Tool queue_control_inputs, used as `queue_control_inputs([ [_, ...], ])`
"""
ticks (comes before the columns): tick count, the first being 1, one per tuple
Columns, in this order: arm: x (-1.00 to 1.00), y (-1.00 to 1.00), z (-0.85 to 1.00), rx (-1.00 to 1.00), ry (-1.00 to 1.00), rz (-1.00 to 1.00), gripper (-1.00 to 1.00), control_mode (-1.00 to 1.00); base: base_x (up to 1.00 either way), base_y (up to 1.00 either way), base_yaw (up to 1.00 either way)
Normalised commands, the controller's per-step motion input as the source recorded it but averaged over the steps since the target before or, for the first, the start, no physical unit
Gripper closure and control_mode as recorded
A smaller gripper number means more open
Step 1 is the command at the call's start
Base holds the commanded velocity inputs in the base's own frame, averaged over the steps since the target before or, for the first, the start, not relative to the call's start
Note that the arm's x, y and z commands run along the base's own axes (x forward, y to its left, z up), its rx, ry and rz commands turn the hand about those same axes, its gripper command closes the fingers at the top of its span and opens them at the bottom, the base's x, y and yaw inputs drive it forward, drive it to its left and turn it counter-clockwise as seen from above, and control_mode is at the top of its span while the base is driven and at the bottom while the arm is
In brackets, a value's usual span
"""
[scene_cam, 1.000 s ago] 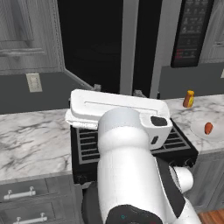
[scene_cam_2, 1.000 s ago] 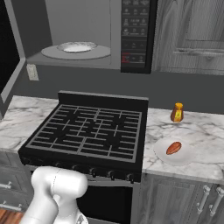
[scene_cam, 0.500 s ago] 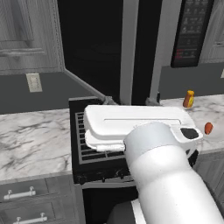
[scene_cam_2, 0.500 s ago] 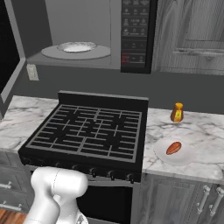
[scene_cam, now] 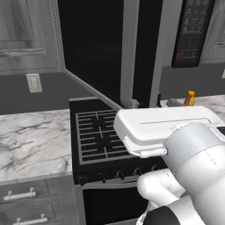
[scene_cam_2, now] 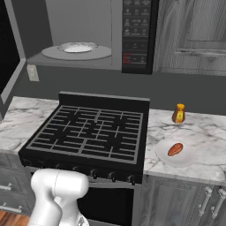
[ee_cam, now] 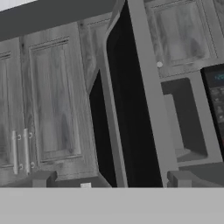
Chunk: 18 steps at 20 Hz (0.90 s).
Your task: Pick the sweet potato from the counter and place it in the microwave. Then turn on the microwave.
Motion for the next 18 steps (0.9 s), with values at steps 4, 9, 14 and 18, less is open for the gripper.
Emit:
queue_control_inputs([
  [4,-0.07,-0.26,-0.02,0.00,0.00,0.18,-1.00,-1.00,0.00,0.00,0.00],
  [9,-0.15,-0.20,0.00,0.00,0.00,0.19,-1.00,-1.00,0.00,0.00,0.00],
  [14,-0.10,-0.24,0.00,0.00,0.00,0.19,-1.00,-1.00,0.00,0.00,0.00],
  [18,-0.04,-0.25,0.00,0.00,0.00,0.20,-1.00,-1.00,0.00,0.00,0.00],
])
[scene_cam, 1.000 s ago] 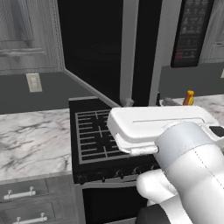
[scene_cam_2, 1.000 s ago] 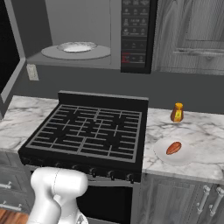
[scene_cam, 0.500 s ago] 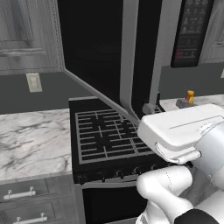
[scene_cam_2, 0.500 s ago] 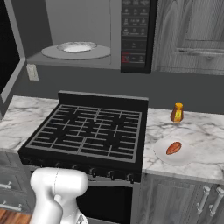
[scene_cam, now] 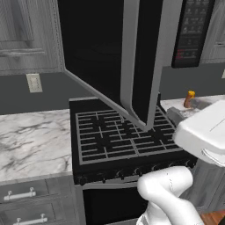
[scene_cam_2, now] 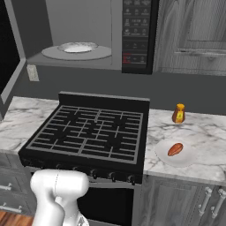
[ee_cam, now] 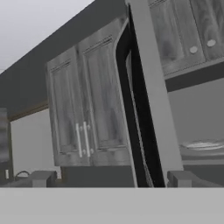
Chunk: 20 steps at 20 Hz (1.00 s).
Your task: Pick the sweet potato from the counter and place it in the microwave. Then turn on the microwave.
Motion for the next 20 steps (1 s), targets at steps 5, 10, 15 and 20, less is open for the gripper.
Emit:
queue_control_inputs([
  [5,0.00,-0.26,0.00,0.00,0.00,0.22,-1.00,-1.00,0.00,0.00,0.00],
  [10,0.01,-0.28,0.00,0.00,0.01,0.24,-1.00,-1.00,0.00,0.00,0.00],
  [15,0.02,-0.28,-0.01,0.00,0.00,0.23,-1.00,-1.00,0.00,0.00,0.00],
  [20,0.16,-0.20,-0.07,0.00,0.00,0.23,-1.00,-1.00,0.00,0.00,0.00],
])
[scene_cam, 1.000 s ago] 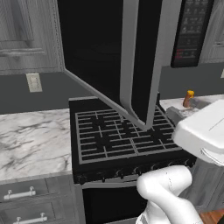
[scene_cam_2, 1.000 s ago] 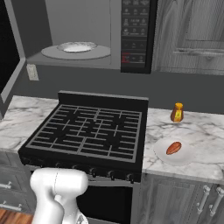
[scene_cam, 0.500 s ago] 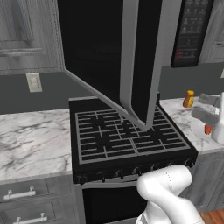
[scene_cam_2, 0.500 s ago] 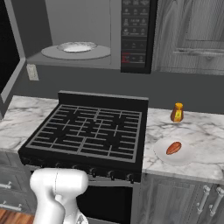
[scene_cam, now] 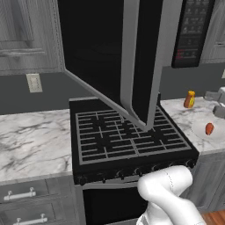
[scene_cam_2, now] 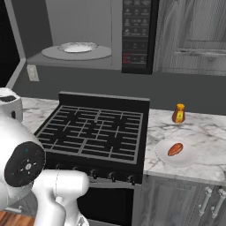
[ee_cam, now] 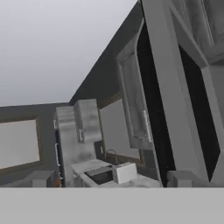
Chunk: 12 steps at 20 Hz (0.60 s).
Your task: Pick the sweet potato from the counter and place it in the microwave. Then turn on the microwave.
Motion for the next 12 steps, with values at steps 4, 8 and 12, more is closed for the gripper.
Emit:
queue_control_inputs([
  [4,0.31,-0.03,-0.12,0.00,0.00,0.18,-1.00,-1.00,0.00,0.00,0.00],
  [8,0.34,0.00,-0.16,0.00,0.00,0.16,-1.00,-1.00,0.00,0.00,0.00],
  [12,0.32,0.00,-0.14,0.00,0.00,0.16,-1.00,-1.00,0.00,0.00,0.00],
])
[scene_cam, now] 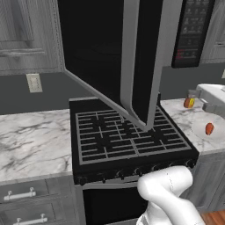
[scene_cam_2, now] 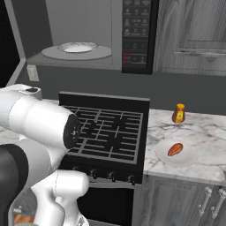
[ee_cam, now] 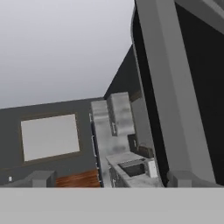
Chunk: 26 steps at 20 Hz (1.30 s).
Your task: Pick the sweet potato from the counter and place it in the microwave. Then turn on the microwave.
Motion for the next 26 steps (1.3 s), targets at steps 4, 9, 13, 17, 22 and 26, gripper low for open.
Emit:
queue_control_inputs([
  [4,0.24,0.00,-0.06,0.00,-0.01,0.15,-1.00,-1.00,0.00,0.00,0.00],
  [9,0.23,0.00,-0.04,0.00,0.00,0.16,-1.00,-1.00,0.00,0.00,0.00],
  [13,0.27,0.00,-0.07,0.00,0.00,0.17,-1.00,-1.00,0.00,0.00,0.00],
  [17,0.32,0.00,-0.12,0.00,0.00,0.16,-1.00,-1.00,0.00,0.00,0.00],
  [22,0.30,0.04,-0.09,0.00,0.00,0.13,-1.00,-1.00,0.00,0.00,0.00],
  [26,0.25,0.11,-0.02,0.00,0.00,0.11,-1.00,-1.00,0.00,0.00,0.00],
])
